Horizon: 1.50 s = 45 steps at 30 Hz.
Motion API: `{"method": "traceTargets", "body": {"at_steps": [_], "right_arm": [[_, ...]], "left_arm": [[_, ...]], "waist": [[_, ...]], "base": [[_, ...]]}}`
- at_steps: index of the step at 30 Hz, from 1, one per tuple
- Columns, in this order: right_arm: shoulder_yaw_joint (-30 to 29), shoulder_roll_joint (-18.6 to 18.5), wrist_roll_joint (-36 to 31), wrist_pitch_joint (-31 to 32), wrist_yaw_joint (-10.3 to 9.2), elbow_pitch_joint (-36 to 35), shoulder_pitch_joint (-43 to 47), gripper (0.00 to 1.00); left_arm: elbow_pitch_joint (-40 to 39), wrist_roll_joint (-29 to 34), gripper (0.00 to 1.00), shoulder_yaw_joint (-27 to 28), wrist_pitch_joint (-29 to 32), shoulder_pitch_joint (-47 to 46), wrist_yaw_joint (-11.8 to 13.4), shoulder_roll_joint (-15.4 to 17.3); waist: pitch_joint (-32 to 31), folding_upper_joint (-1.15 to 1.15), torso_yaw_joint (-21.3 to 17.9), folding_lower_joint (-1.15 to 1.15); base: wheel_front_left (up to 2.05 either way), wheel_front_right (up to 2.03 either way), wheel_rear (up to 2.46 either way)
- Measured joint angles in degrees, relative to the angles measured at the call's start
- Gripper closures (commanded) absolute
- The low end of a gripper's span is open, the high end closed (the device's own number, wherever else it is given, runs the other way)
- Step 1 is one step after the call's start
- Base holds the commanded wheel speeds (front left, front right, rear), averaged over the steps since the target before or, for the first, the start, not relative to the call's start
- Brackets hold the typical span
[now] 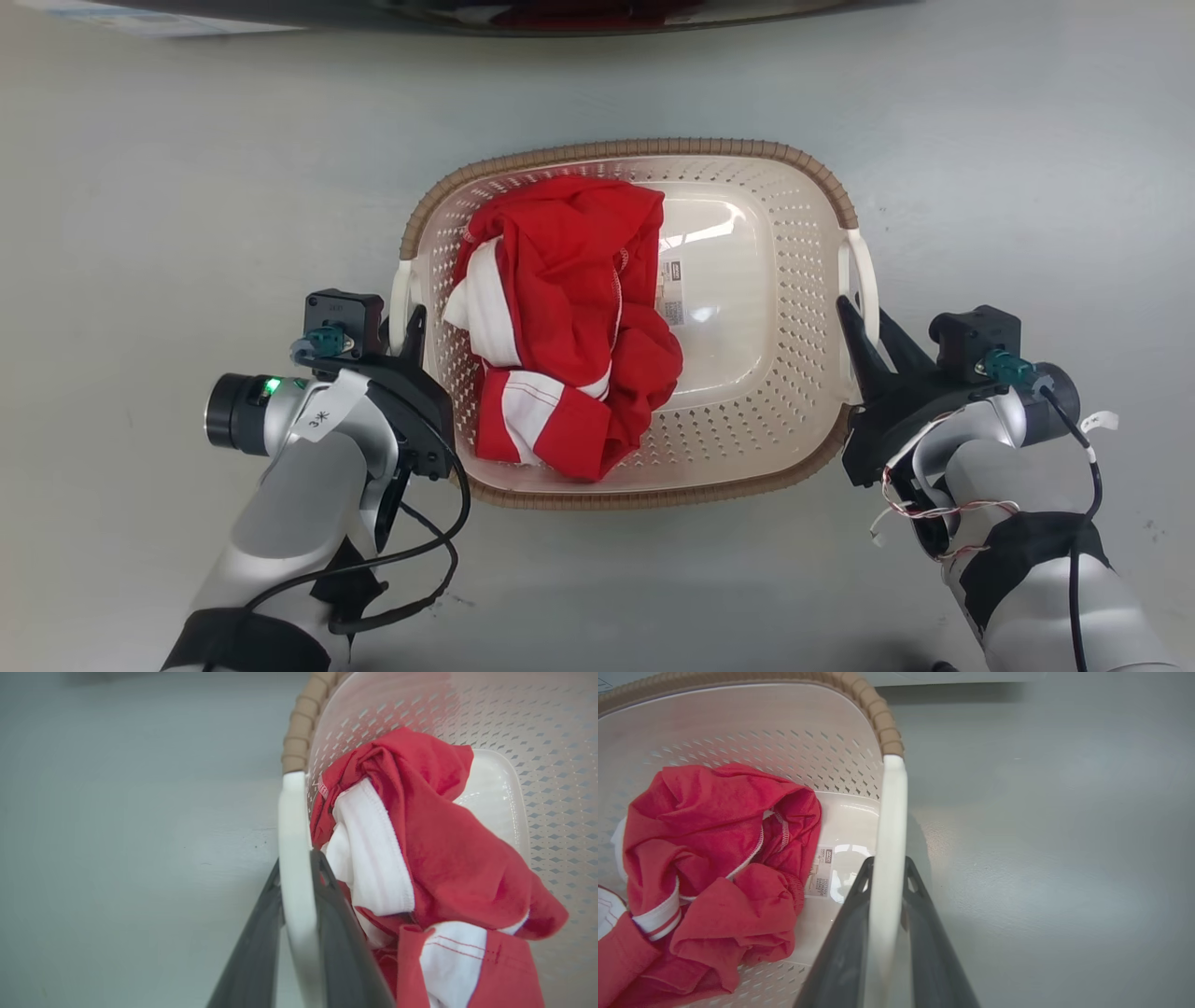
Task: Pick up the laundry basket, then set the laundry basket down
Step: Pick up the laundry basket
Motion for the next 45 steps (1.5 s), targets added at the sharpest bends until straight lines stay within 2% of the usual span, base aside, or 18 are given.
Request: {"method": "traceTargets", "body": {"at_steps": [8, 14, 26, 45], "right_arm": [[0.4, 0.21, 1.16, 0.0, 0.08, 2.7, -0.26, 1.0], [1.01, 0.66, 1.85, 0.0, 0.13, 6.45, -0.42, 1.0], [4.5, 1.03, 5.26, 3.34, 0.48, 11.36, -0.43, 1.0], [9.76, 1.41, 12.43, 11.72, 0.48, 14.56, 2.76, 1.0]], "left_arm": [[2.09, -2.41, 1.0, -1.47, 0.11, -0.35, -0.96, -0.29], [3.05, -5.99, 1.0, -3.75, 2.44, -0.35, -1.97, -0.29], [4.8, -12.76, 1.0, -6.62, 10.61, 0.06, -3.02, -0.21], [5.47, -21.94, 1.0, -11.4, 22.57, 4.81, -3.43, 0.23]], "waist": [[-2.54, 0.0, -0.36, 0.0], [-5.89, 0.0, -0.79, -0.01], [-12.83, 0.0, -1.21, -0.02], [-25.14, 0.0, -0.95, -0.02]], "base": [[0.0, 0.0, 0.0], [0.0, 0.0, 0.0], [0.0, 0.0, 0.0], [0.0, 0.0, 0.0]]}}
